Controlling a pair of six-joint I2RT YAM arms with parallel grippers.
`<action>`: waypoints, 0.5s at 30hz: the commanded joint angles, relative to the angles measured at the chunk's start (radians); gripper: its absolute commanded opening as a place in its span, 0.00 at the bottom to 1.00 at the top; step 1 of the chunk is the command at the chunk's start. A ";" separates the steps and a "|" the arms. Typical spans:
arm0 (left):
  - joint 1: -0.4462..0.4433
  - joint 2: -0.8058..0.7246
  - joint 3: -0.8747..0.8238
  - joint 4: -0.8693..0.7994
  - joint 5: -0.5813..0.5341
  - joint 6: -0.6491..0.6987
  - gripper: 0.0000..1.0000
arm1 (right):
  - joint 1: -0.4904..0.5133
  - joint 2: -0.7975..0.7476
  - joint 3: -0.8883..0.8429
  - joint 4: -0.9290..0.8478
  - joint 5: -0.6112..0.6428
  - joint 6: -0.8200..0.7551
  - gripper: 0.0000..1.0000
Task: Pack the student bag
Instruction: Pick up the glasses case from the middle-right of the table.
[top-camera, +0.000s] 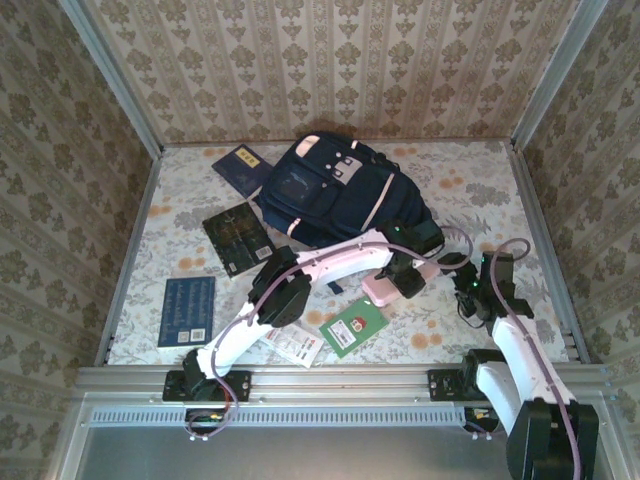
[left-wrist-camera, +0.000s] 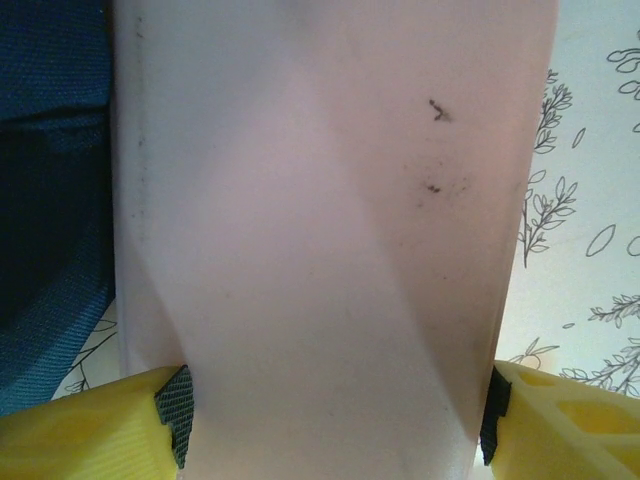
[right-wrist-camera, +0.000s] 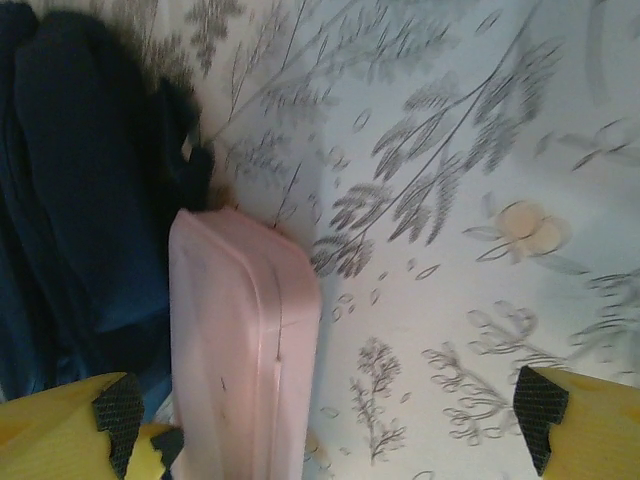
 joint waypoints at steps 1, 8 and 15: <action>0.037 -0.019 -0.091 0.022 0.115 0.005 0.74 | -0.001 0.096 -0.030 0.186 -0.184 0.052 0.95; 0.049 -0.056 -0.138 0.066 0.176 0.001 0.74 | 0.000 0.313 -0.033 0.478 -0.269 0.176 0.83; 0.055 -0.065 -0.157 0.101 0.222 -0.005 0.74 | 0.011 0.464 0.005 0.592 -0.269 0.180 0.68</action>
